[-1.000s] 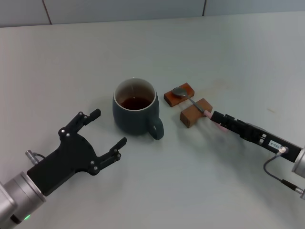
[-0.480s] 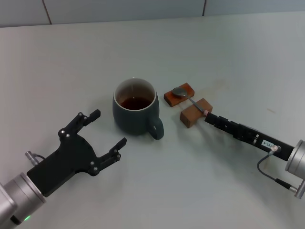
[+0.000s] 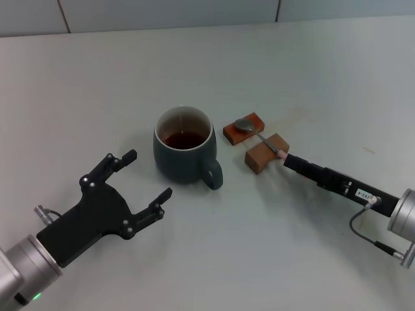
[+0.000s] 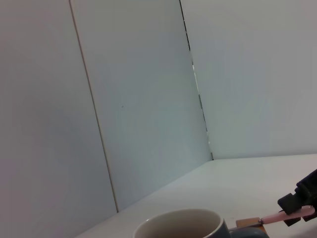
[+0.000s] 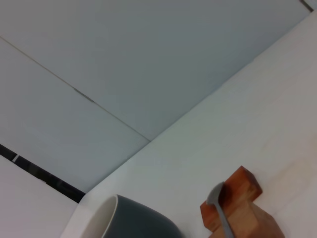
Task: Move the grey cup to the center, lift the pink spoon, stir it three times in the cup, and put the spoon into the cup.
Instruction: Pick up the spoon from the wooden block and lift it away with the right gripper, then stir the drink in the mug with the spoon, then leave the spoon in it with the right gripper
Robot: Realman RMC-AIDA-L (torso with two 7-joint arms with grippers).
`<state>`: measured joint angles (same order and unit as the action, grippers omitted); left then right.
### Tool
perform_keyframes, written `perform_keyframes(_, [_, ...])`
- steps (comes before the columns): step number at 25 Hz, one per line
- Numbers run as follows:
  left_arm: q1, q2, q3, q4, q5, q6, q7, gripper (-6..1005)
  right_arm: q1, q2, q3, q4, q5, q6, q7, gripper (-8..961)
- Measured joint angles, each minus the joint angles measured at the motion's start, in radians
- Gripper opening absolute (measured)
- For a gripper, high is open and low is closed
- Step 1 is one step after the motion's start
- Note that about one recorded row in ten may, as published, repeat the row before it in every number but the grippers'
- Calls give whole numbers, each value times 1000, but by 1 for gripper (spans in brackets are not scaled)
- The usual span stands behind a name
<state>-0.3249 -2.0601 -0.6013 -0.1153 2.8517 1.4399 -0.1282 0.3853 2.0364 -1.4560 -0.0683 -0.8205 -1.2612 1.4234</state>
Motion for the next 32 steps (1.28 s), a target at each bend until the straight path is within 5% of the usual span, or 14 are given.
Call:
perform_keyframes(7, [-4,0,0,11,1,0,0,849,5,0,-6,-2,-12,34,12,192])
perform_keyframes(14, [-3,0,0,13,3,2,-1,850,2,0,-14,-15,-22,31,7,121])
perform_keyframes(22, [5,0,0,13,2,8,0,849,-82,-12,38,-86,-21,-187,-104,121])
perform_keyframes(28, [6,0,0,12,3,9,1,849,-148,-52,65,-286,-80,-248,-56,121])
perform_keyframes(30, [5,0,0,10,3,10,3,849,-154,-72,147,-478,-274,-228,103,121])
perform_keyframes(32, [5,-1,0,7,3,10,15,849,-159,-68,188,-556,-357,-216,153,121])
